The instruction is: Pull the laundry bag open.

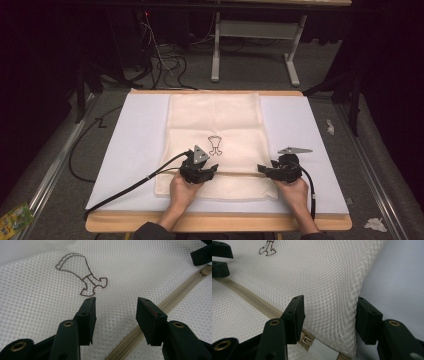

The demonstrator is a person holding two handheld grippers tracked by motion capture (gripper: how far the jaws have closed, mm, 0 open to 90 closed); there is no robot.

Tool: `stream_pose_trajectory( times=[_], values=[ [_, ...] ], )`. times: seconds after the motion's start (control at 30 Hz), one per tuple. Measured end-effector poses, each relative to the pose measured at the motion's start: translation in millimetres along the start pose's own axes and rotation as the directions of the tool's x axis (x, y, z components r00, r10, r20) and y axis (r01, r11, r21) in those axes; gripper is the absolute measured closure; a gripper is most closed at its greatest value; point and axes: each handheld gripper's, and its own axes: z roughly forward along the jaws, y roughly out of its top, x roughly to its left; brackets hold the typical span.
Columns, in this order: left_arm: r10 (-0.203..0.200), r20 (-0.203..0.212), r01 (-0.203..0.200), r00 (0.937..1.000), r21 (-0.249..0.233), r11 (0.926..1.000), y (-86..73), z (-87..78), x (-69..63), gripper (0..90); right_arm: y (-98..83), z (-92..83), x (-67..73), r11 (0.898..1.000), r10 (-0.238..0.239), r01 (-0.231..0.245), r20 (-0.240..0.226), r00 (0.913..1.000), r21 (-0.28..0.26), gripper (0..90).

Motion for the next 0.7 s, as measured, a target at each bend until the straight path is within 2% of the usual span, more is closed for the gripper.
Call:
stream_pose_trajectory(
  times=[0.2,0.3,0.43,0.5,0.53,0.6,0.7],
  values=[
    [0.004,-0.014,-0.003,0.9999,0.029,0.9996,-6.9,11.4,-2.5,51.0,-0.3,-0.6,3.3,0.999,-0.035,0.034,0.024,0.9991,0.021,49.3],
    [0.003,-0.016,-0.002,0.9999,0.028,0.9996,-7.1,11.7,-2.7,51.6,0.8,-0.1,5.7,0.997,-0.068,0.066,0.05,0.9964,0.036,54.5],
    [0.001,-0.024,0.0,0.9997,0.026,0.9997,-7.5,12.5,-3.3,53.1,1.5,0.3,6.5,0.997,-0.07,0.068,0.05,0.9963,0.042,60.0],
    [0.001,-0.025,0.0,0.9997,0.027,0.9996,-7.5,12.8,-3.2,53.2,2.9,0.4,7.8,0.996,-0.073,0.07,0.052,0.996,0.054,66.5],
    [0.001,-0.025,0.0,0.9997,0.027,0.9996,-7.5,12.8,-3.2,53.3,2.9,0.4,7.8,0.996,-0.073,0.07,0.052,0.996,0.054,66.5],
    [0.004,-0.027,-0.003,0.9996,0.029,0.9996,-7.5,12.9,-3.5,53.3,4.6,1.8,8.9,0.994,-0.091,0.089,0.038,0.9951,0.063,74.7],
    [0.004,-0.029,-0.003,0.9996,0.03,0.9995,-7.5,12.9,-3.6,53.3,4.6,1.9,7.0,0.995,-0.083,0.082,0.024,0.9963,0.057,83.8]
  ],
)
